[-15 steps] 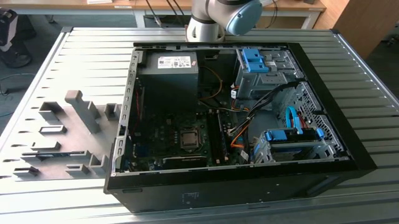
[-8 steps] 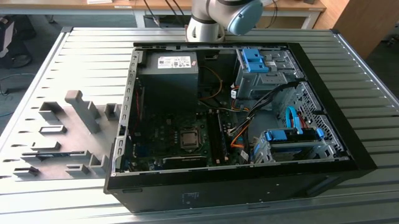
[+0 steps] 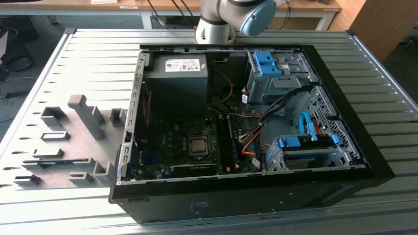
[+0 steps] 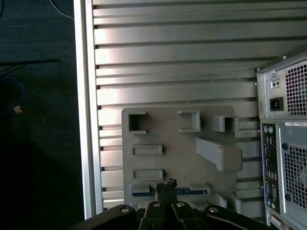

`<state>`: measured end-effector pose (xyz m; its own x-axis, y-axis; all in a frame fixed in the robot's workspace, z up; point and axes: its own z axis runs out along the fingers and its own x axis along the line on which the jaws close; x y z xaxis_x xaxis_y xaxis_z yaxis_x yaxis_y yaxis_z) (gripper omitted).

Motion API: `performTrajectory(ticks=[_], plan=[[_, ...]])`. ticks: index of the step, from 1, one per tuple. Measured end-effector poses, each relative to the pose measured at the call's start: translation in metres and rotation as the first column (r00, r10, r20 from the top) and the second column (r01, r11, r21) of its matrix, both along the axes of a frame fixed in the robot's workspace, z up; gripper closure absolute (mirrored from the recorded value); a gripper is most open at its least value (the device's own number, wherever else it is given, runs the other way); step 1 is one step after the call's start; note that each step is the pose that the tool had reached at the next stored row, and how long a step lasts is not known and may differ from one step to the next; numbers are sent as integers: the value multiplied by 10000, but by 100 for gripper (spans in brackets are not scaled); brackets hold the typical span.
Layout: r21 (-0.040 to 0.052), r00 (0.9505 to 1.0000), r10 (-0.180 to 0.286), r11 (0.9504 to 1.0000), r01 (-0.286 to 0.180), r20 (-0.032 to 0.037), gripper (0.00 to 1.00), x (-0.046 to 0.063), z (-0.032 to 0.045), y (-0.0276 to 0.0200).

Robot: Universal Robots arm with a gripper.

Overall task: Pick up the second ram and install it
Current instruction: 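Reach for the second ram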

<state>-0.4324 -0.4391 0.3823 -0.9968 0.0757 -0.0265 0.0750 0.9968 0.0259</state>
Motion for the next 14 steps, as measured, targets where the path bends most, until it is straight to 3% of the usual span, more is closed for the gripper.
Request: performTrajectory(ticks=[8,14], plan=[[-14,10000,-1,10000,1,1,89,0,-29,-162],[-15,10000,0,10000,0,0,89,0,-60,-248]])
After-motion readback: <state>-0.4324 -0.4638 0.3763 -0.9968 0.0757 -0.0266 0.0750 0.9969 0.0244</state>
